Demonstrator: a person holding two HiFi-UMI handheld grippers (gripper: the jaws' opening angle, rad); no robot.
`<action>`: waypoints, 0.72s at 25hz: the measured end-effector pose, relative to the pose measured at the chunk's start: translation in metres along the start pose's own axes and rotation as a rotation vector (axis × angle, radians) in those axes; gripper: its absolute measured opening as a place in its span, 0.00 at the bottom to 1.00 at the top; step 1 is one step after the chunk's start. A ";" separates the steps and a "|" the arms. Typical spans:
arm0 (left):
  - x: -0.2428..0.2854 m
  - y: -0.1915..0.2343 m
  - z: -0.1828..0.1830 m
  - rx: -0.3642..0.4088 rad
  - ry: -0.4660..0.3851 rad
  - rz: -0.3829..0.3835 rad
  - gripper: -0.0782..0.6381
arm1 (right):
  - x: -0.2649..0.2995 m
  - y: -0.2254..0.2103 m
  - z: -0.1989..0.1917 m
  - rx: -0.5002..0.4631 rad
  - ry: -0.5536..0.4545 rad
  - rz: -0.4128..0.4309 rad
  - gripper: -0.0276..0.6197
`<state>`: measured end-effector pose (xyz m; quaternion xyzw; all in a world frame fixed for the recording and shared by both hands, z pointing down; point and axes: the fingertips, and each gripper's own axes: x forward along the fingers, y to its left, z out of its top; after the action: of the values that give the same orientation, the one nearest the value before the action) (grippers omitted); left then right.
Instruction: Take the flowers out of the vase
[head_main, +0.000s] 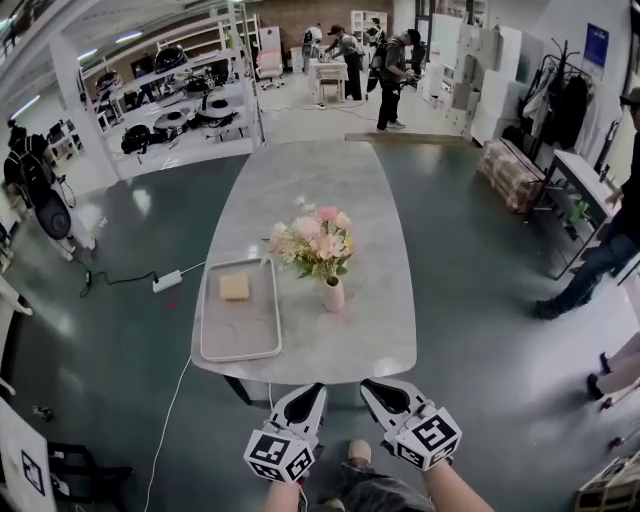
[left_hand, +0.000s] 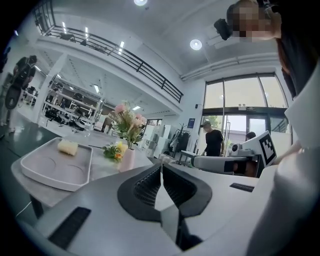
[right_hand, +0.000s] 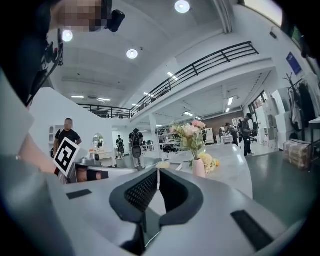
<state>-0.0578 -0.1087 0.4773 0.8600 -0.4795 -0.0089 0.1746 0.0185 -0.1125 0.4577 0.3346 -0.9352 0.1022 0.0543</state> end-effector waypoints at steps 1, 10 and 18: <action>0.005 0.003 0.001 -0.002 0.002 0.002 0.14 | 0.004 -0.004 0.000 0.001 0.003 0.005 0.08; 0.041 0.025 0.006 -0.015 0.011 0.034 0.15 | 0.034 -0.037 0.003 0.009 0.023 0.044 0.08; 0.070 0.027 0.007 -0.014 0.003 0.037 0.15 | 0.047 -0.059 0.006 0.008 0.017 0.063 0.08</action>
<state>-0.0434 -0.1814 0.4895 0.8497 -0.4950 -0.0079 0.1815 0.0196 -0.1878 0.4694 0.3042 -0.9444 0.1104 0.0579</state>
